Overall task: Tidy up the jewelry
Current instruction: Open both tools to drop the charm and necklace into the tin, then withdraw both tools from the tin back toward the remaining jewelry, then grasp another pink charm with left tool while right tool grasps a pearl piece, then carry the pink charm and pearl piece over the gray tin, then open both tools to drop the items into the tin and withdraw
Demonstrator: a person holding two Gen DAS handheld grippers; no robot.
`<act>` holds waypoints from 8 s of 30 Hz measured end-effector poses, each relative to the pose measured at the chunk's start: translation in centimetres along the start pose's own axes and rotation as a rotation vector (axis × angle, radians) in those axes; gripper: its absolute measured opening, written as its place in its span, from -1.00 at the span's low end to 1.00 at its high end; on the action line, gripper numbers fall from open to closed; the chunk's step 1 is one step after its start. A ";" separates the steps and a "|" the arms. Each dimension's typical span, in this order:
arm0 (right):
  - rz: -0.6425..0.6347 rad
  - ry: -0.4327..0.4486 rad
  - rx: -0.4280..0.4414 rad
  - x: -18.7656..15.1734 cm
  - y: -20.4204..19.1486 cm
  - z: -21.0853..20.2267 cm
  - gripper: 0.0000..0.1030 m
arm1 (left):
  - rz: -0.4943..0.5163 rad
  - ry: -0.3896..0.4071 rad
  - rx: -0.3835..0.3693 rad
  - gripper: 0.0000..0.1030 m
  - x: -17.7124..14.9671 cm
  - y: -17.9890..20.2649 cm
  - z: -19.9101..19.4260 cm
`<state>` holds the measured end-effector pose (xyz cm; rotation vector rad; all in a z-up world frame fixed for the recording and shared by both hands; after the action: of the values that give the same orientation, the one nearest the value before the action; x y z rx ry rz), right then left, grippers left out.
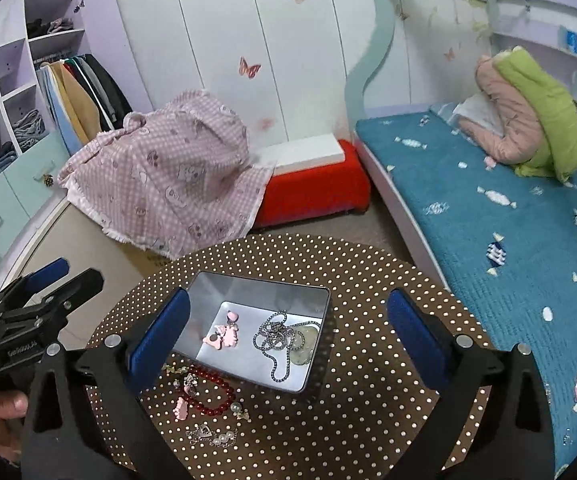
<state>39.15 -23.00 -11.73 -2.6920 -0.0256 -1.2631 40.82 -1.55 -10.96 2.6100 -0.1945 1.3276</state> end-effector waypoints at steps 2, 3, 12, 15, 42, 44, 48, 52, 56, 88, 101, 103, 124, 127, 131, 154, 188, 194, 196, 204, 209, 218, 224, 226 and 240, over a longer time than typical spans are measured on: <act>-0.001 0.025 0.000 0.0 -0.4 -1.2 0.85 | 0.000 0.017 0.014 0.87 -0.2 -0.3 -1.3; -0.002 0.032 -0.001 0.1 -0.7 -1.6 0.85 | -0.001 0.029 0.021 0.87 -0.3 -0.3 -2.2; -0.031 0.116 -0.023 -0.4 -2.4 -6.2 0.85 | -0.023 0.091 0.044 0.87 -1.3 -0.7 -7.7; -0.041 0.138 -0.031 -0.7 -3.0 -7.4 0.85 | -0.032 0.104 0.048 0.87 -1.8 -0.9 -9.2; -0.074 0.068 -0.118 -7.5 -2.5 -7.7 0.85 | -0.050 0.000 0.047 0.87 -9.2 -1.2 -9.4; -0.080 0.053 -0.121 -7.9 -2.4 -7.3 0.85 | -0.041 -0.016 0.041 0.87 -9.5 -0.8 -8.7; -0.081 0.017 -0.122 -8.8 -2.0 -6.4 0.85 | -0.028 -0.074 0.027 0.87 -10.8 -0.1 -6.3; -0.079 -0.017 -0.128 -9.7 -1.5 -5.5 0.85 | -0.024 -0.122 0.019 0.87 -12.1 0.5 -4.0; -0.075 -0.052 -0.136 -10.5 -0.9 -4.4 0.85 | -0.031 -0.161 0.014 0.87 -12.8 1.0 -1.7; -0.155 -0.241 -0.025 -14.7 -3.8 3.1 0.54 | -0.002 -0.224 -0.143 -0.83 -14.0 1.5 2.4; -0.194 -0.250 -0.005 -14.6 -6.1 4.5 0.25 | -0.015 -0.173 -0.142 -0.83 -13.6 -0.6 -1.4; -0.194 -0.256 -0.009 -14.7 -6.3 4.9 0.13 | -0.025 -0.176 -0.143 -0.83 -14.0 -1.0 -1.6; -0.165 -0.174 0.079 -13.4 -4.9 1.9 -0.79 | -0.033 -0.164 -0.153 -0.83 -13.9 -0.8 -2.6; -0.147 -0.149 0.107 -12.4 -4.7 0.6 -0.79 | -0.033 -0.151 -0.156 -0.83 -13.4 -0.8 -3.0; -0.141 -0.105 0.135 -10.6 -4.6 -1.5 -0.80 | -0.030 -0.130 -0.166 -0.83 -12.3 -0.7 -3.8; -0.267 -0.274 0.021 -15.1 -5.3 4.1 -0.55 | 0.014 -0.076 -0.190 -0.83 -9.2 1.2 -5.2; -0.236 0.100 0.188 2.0 -5.2 -6.9 -0.85 | 0.091 0.062 -0.258 -0.83 -0.1 3.4 -6.4; -0.219 0.076 0.196 3.9 -4.7 -4.0 -0.85 | 0.092 0.035 -0.328 -0.83 3.5 5.0 -3.3; -0.204 0.053 0.195 4.0 -4.3 -2.6 -0.85 | 0.091 0.010 -0.343 -0.83 4.0 5.4 -1.9; -0.122 -0.092 0.191 2.5 -2.9 3.7 -0.77 | 0.052 -0.119 -0.330 0.23 3.2 6.0 5.3; -0.059 -0.110 0.143 1.4 -1.3 4.8 0.31 | 0.012 -0.112 -0.267 0.76 2.3 4.3 5.8; 0.020 -0.057 0.096 0.4 0.7 2.4 0.86 | -0.005 -0.027 -0.128 0.86 1.0 1.3 1.5; 0.034 0.000 0.082 0.1 0.5 -0.4 0.86 | -0.010 0.035 -0.061 0.86 0.1 0.4 -2.9; 0.030 0.026 0.077 0.1 0.2 -1.7 0.86 | -0.016 0.052 -0.052 0.86 0.1 0.1 -4.1; -0.041 0.177 0.008 -1.2 -2.3 -9.3 0.86 | -0.037 0.143 -0.004 0.89 -0.7 -0.6 -11.4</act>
<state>31.09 -22.13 -6.52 -2.5747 -0.0643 -1.5051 31.62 1.84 -5.09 2.4903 -0.1250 1.4912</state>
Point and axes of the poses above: each gripper's, at about its wrist camera, not at the fingertips, and z roughly the way its jaws point, y to its right, x to its top, the point moved 6 cm from there along z, roughly the way its jaws point, and after that the axes turned 7 degrees about -x, right-handed, at the moved point
